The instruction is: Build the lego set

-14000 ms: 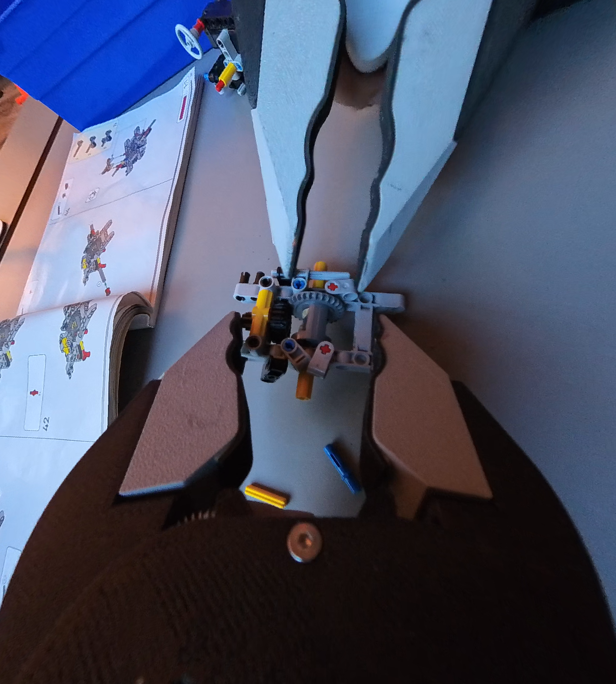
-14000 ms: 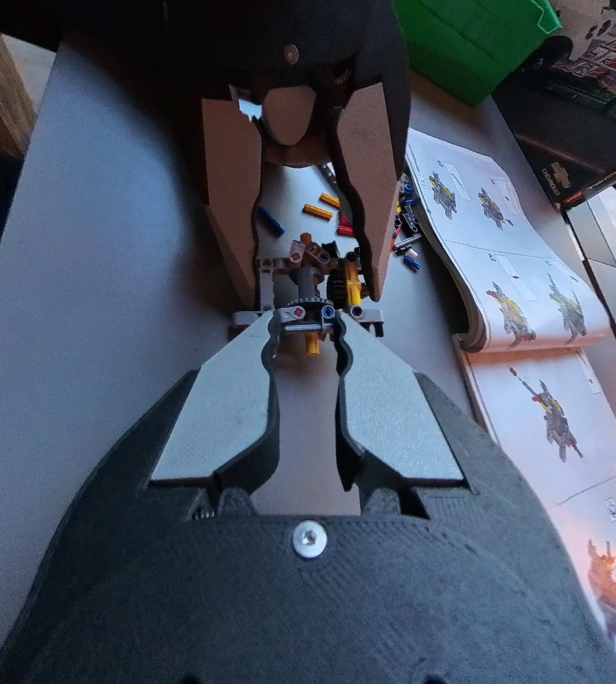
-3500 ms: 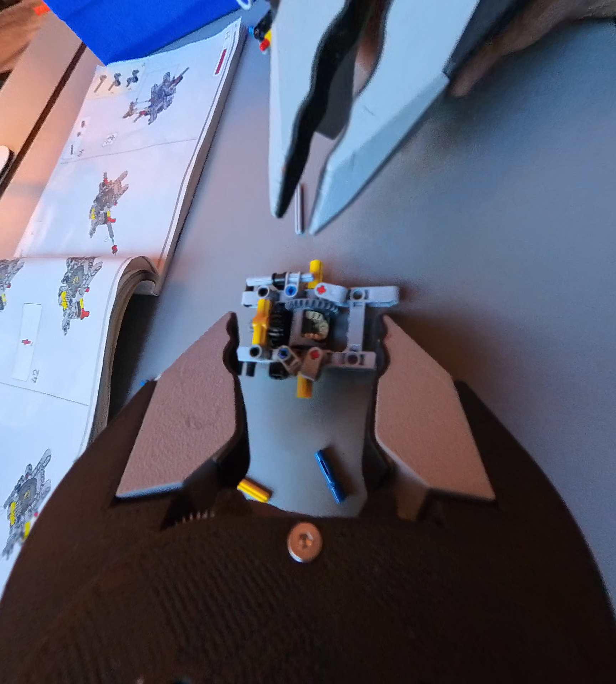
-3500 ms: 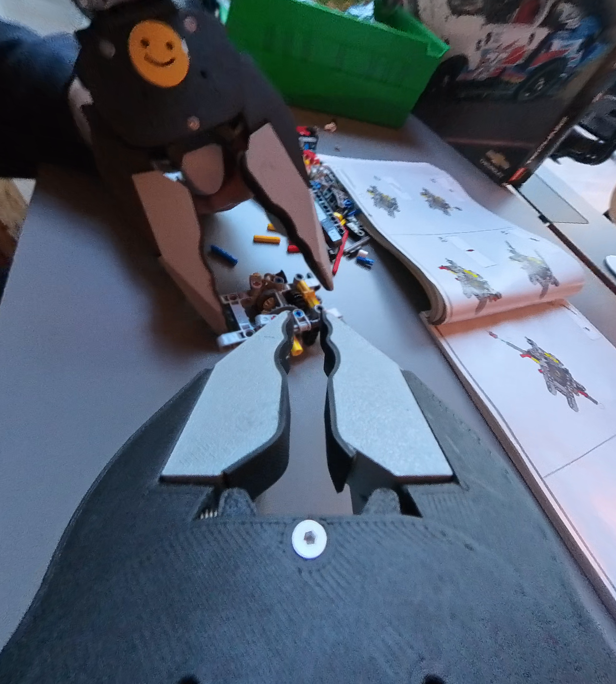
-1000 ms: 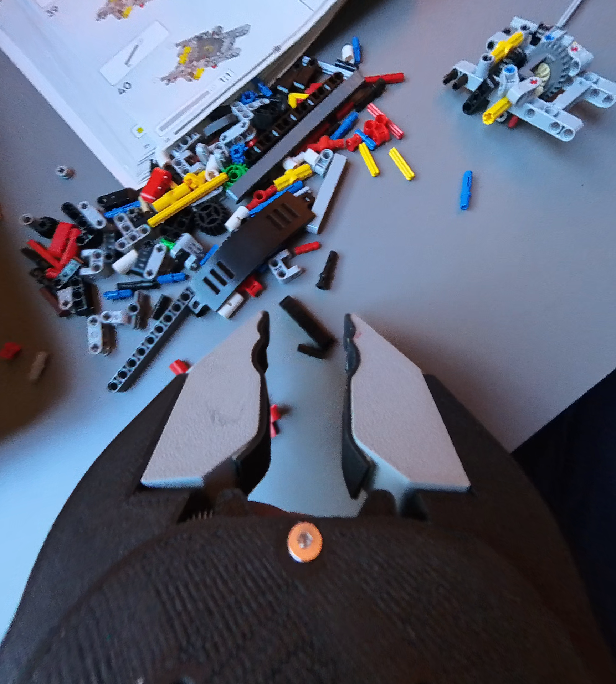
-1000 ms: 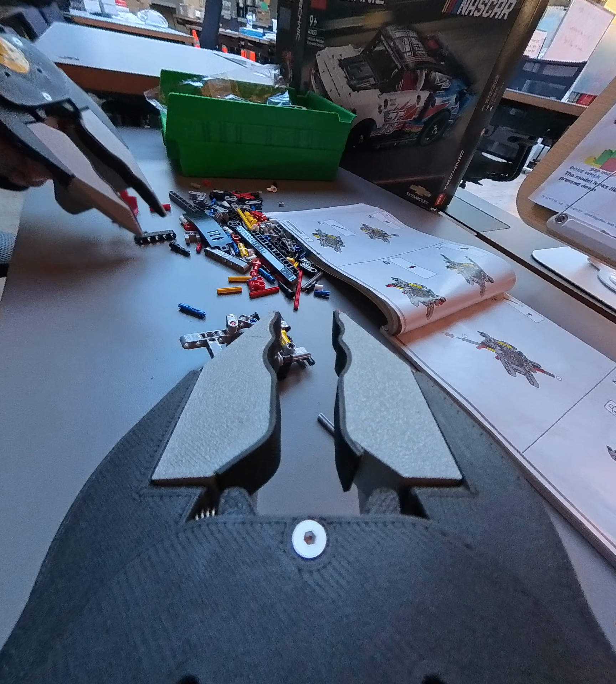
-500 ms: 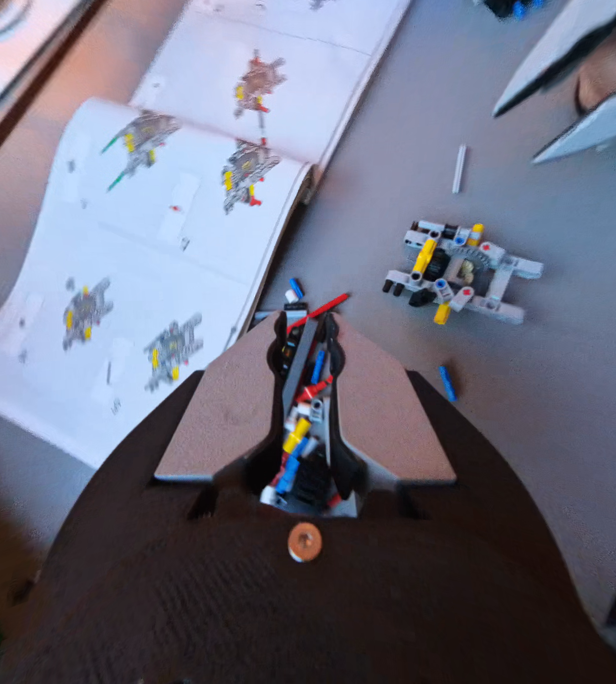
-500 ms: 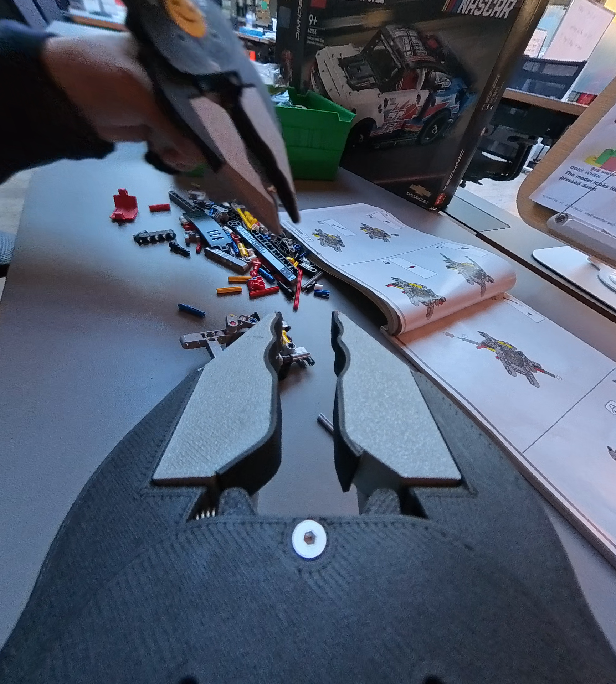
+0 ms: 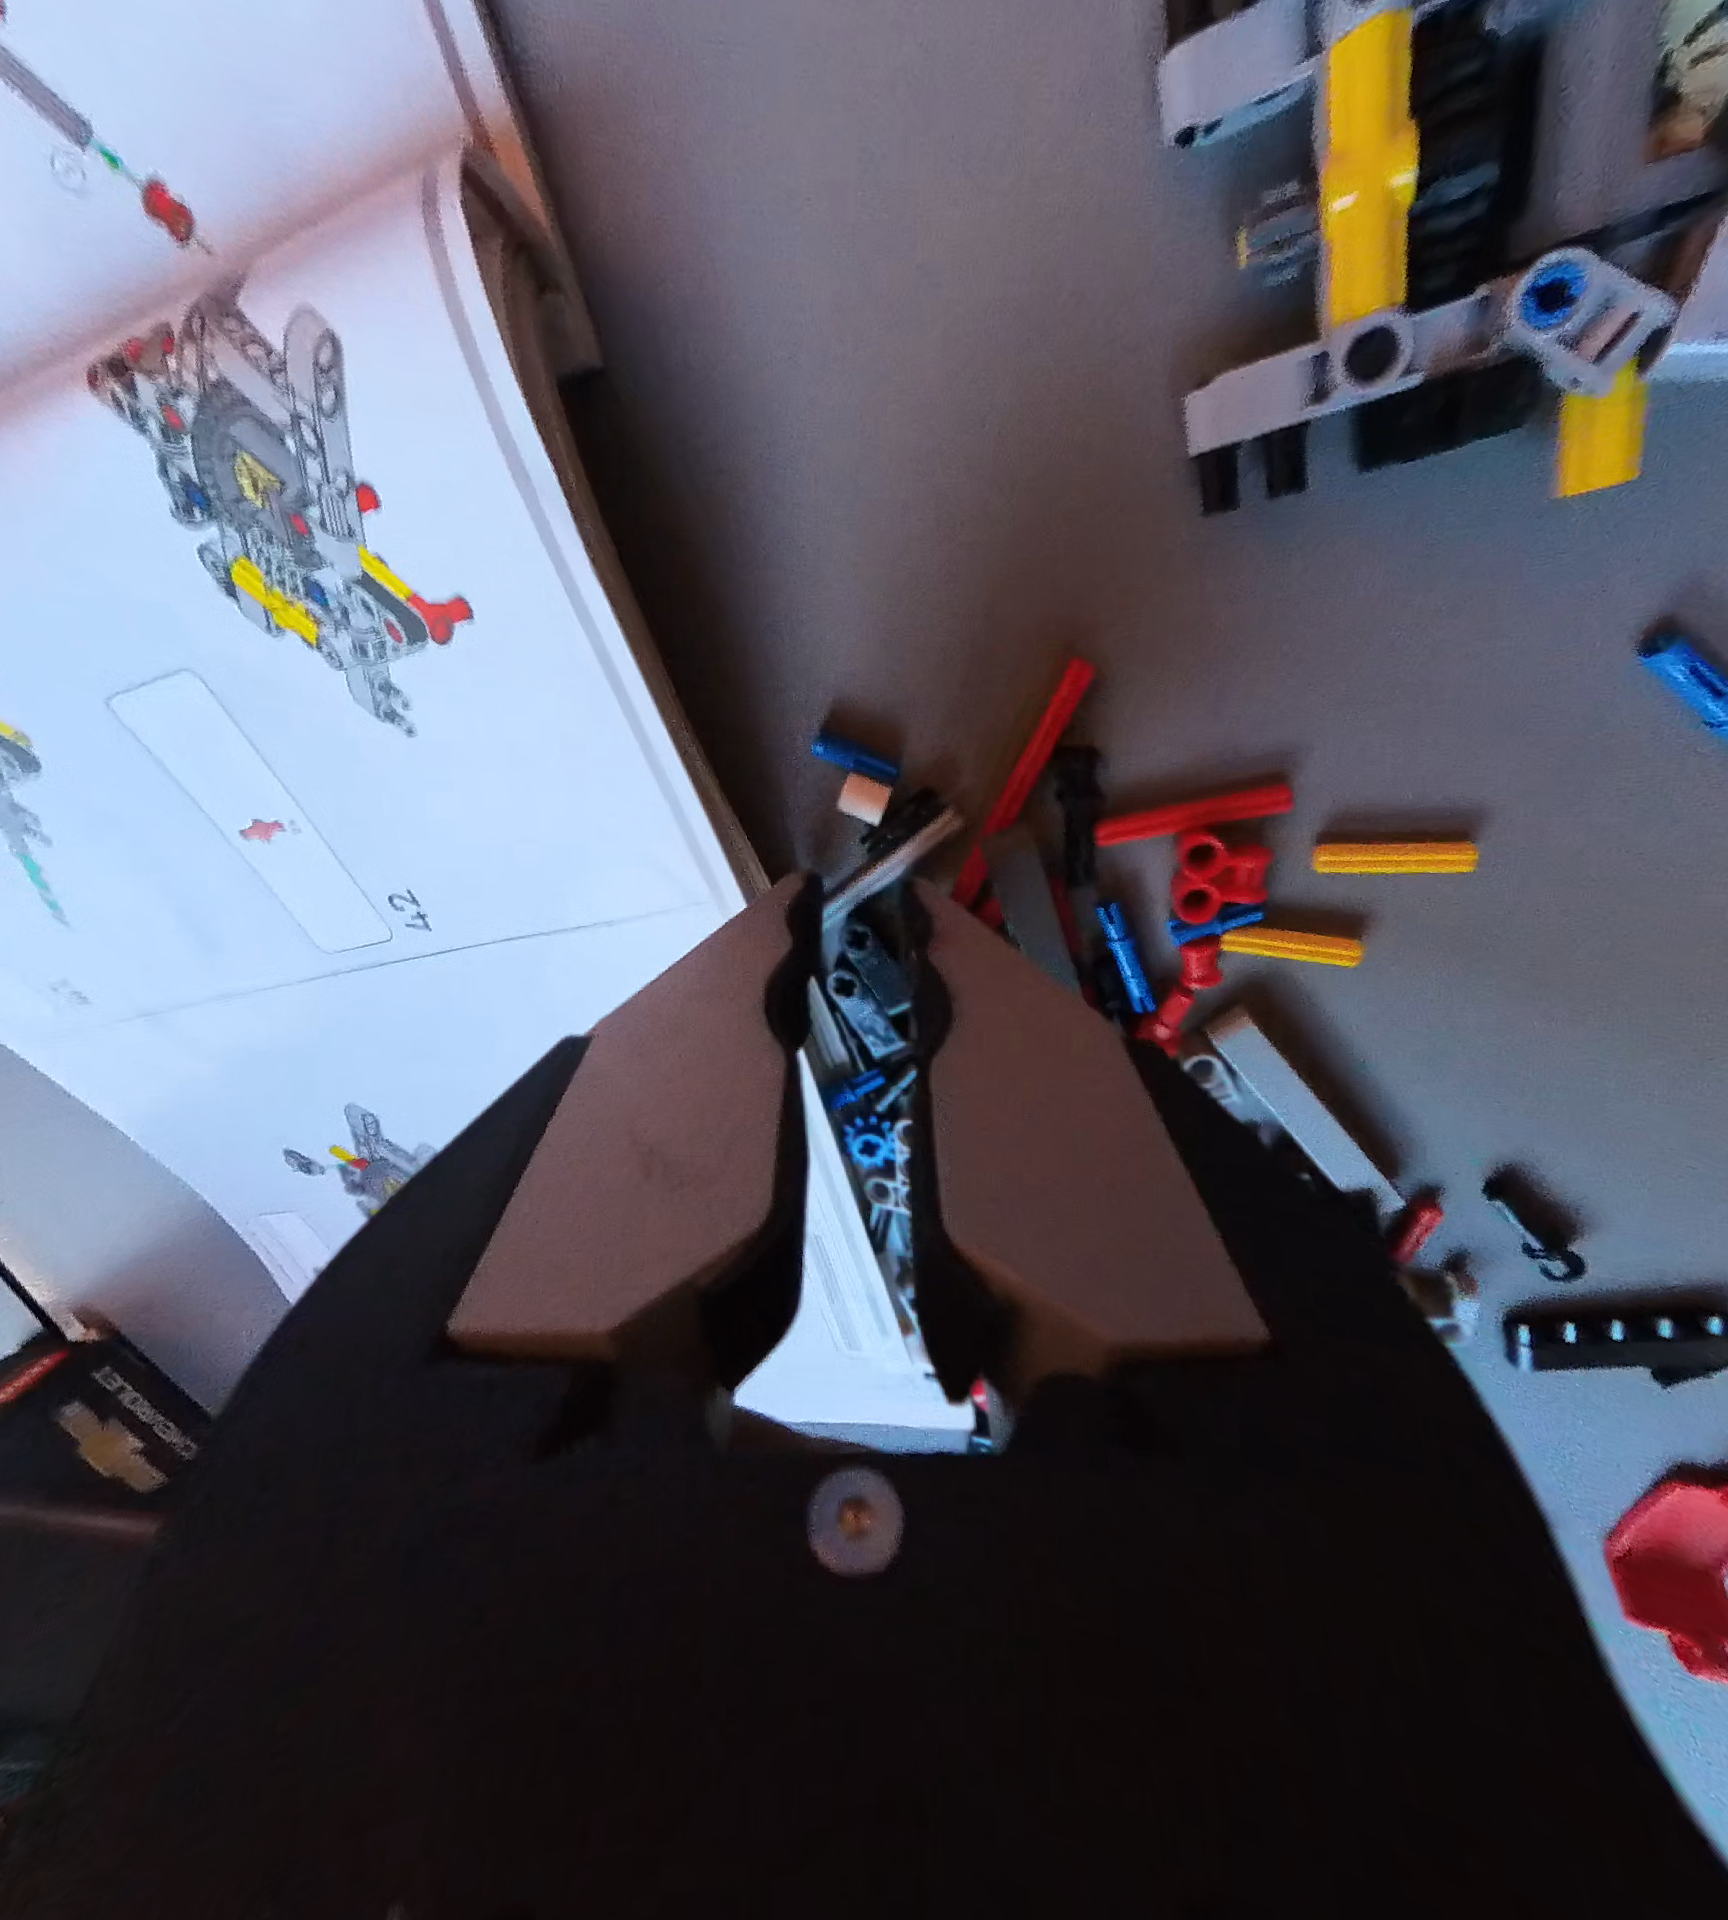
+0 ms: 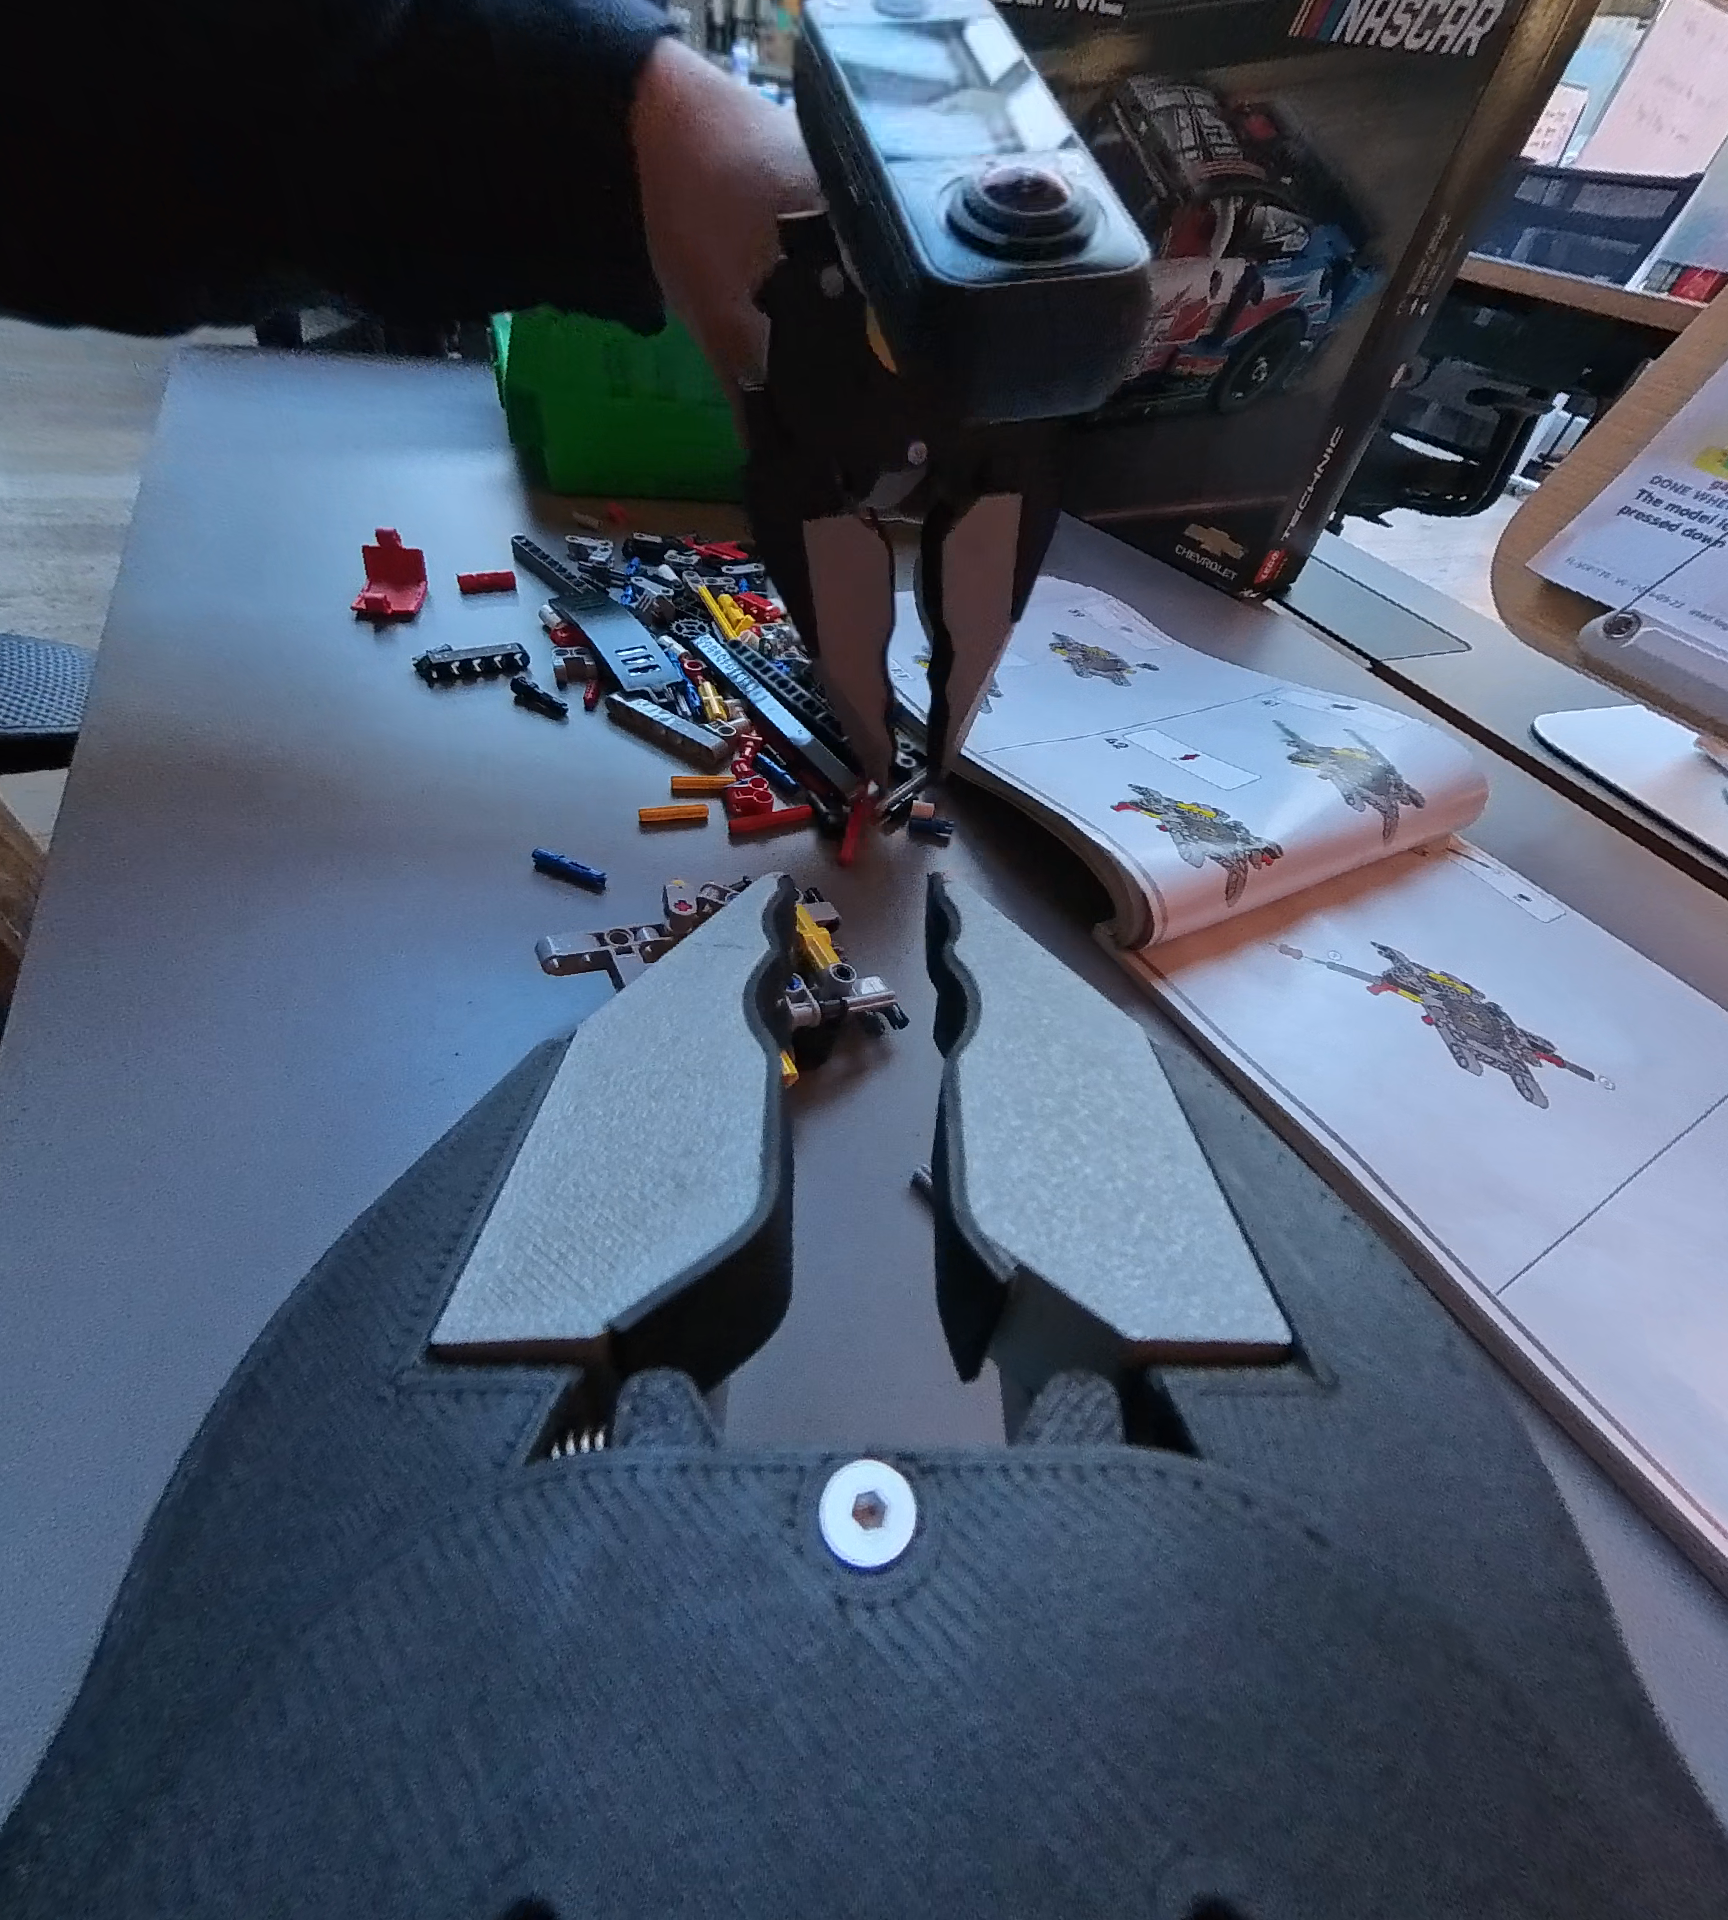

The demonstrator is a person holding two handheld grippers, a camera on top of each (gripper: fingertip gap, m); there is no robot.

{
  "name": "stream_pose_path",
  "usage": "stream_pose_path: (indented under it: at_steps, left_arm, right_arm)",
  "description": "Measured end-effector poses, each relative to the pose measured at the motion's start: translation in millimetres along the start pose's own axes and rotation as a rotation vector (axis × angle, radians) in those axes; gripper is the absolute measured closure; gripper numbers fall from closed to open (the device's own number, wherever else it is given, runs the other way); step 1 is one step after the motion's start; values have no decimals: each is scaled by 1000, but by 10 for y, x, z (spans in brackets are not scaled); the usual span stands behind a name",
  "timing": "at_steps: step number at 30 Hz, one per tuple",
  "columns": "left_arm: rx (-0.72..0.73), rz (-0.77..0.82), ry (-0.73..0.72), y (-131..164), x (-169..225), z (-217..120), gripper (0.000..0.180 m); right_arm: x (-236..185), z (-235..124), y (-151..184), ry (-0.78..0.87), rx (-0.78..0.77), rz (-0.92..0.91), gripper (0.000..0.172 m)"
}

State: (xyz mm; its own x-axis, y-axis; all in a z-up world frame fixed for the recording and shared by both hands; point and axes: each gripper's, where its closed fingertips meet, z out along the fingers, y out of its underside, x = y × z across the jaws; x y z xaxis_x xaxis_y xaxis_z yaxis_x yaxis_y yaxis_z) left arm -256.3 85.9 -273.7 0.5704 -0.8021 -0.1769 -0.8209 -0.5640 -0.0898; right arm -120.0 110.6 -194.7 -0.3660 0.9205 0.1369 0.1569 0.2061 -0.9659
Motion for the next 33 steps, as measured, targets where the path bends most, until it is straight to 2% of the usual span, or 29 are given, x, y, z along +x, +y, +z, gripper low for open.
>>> stream_pose_path:
  at_steps: [2,6,9,19,23,28,33]
  left_arm:
    - [-2,37,29,-41,6,13,175]
    - [-34,85,70,-43,15,18,177]
    - [-64,115,43,3,-40,24,179]
    - [-29,19,32,132,-80,12,179]
    - [37,0,40,40,-53,-49,179]
    - [132,-53,-22,5,-47,-201,179]
    - [246,-172,-150,143,77,-411,179]
  right_arm:
    - [-1,-1,0,0,0,0,150]
    - [3,-3,-3,1,2,2,152]
    - [12,-5,-4,3,5,9,152]
    - [17,-8,-6,4,10,11,153]
    - [18,-9,-10,-3,14,17,153]
    - [27,-26,-33,-11,34,18,151]
    - [231,-47,-19,48,35,49,151]
